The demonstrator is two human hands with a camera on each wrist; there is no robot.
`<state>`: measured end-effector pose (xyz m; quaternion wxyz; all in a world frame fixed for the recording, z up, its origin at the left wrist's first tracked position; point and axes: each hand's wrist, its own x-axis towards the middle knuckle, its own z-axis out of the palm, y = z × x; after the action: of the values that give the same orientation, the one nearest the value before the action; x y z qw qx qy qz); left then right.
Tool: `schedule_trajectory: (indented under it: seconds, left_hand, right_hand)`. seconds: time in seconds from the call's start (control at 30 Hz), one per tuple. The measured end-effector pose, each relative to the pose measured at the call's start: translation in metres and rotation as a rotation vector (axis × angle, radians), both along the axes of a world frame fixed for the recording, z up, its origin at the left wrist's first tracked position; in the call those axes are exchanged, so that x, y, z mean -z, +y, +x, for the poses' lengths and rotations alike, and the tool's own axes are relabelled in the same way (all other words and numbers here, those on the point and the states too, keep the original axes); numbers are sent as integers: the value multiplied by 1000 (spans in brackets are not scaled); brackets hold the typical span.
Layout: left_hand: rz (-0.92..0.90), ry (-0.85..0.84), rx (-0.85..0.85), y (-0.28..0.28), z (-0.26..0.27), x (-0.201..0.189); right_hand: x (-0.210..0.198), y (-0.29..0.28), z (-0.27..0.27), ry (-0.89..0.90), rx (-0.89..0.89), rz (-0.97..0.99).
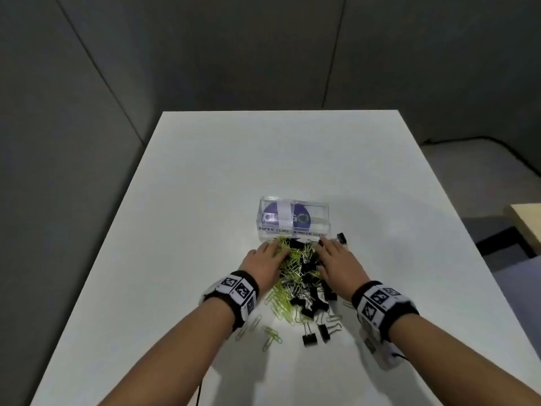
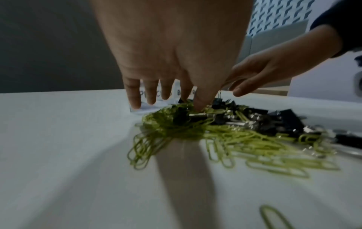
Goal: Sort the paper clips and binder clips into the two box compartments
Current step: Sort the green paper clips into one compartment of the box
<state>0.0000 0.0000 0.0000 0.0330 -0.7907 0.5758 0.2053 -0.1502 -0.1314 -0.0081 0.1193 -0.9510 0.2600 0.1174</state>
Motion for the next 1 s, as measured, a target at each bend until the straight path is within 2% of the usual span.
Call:
schedule_trajectory:
  seconds: [0.17,0.27,0.43,0.57,0.67,0.77,1.0]
  left_hand:
    - [9,-1,8,3,4,15]
    - [-8,14,26,12,4,20]
    - [-136,9,34,19,15,19]
    - [-116,-3,17,7,18,18]
    - [-80,-16,30,-7,16,21]
    - [-38,-24,-3,-16,13,24]
    - [-20,-12,-64,-19,2,29]
  right_hand:
    - [12,12,2,1,-1,99]
    - [13,22,-4,-94,-34,164]
    - [8,2,-14,-265,133,83]
    - [20,-23,-15,-147,223,34]
    - [25,-25,-14,-28,206,46]
    - [26,-16,-15,0,177,49]
    - [12,-14,-12,-223,59,48]
